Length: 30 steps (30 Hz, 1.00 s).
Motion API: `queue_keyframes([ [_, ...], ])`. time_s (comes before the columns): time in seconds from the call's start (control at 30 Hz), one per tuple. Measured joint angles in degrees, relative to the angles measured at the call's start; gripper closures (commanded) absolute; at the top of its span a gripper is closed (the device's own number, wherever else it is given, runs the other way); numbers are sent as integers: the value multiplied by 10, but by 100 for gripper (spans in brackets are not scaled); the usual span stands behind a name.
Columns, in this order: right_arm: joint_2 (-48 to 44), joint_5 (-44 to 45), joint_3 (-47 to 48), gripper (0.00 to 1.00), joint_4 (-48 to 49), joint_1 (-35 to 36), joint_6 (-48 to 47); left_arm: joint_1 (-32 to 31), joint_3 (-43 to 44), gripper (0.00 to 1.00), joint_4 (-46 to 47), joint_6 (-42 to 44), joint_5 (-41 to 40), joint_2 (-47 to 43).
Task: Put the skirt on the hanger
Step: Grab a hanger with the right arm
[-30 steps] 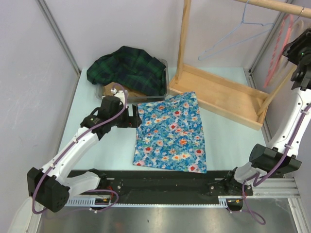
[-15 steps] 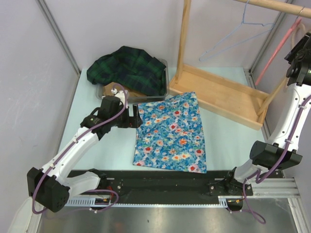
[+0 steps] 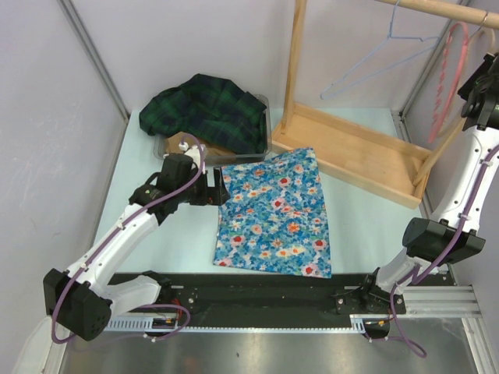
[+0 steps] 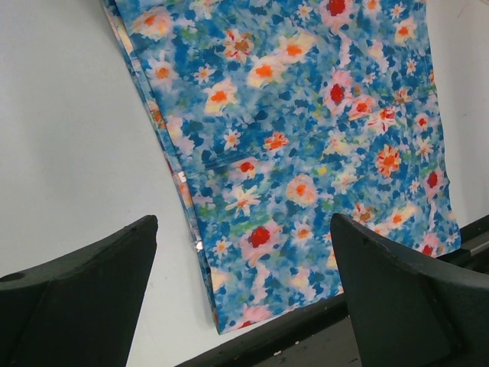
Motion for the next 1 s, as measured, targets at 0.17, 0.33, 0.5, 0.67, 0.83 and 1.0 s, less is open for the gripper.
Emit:
queue_keyframes([
  [0.17, 1, -11, 8, 100, -7, -5, 6, 0, 0, 1, 0, 0, 0, 0],
  [0.33, -4, -14, 24, 100, -17, -6, 11, 0, 0, 1, 0, 0, 1, -1],
  [0.5, -33, -13, 43, 100, -32, -7, 17, 0, 0, 2, -1, 1, 0, -5],
  [0.67, -67, -13, 43, 100, -34, -7, 24, 0, 0, 1, -6, 1, 1, -8],
  [0.83, -139, 2, -38, 100, -31, 12, 37, 0, 0, 1, -6, 1, 0, -10],
  [1.0, -276, 44, -237, 100, -8, 101, 66, 0, 0, 2, -7, 1, 0, -12],
])
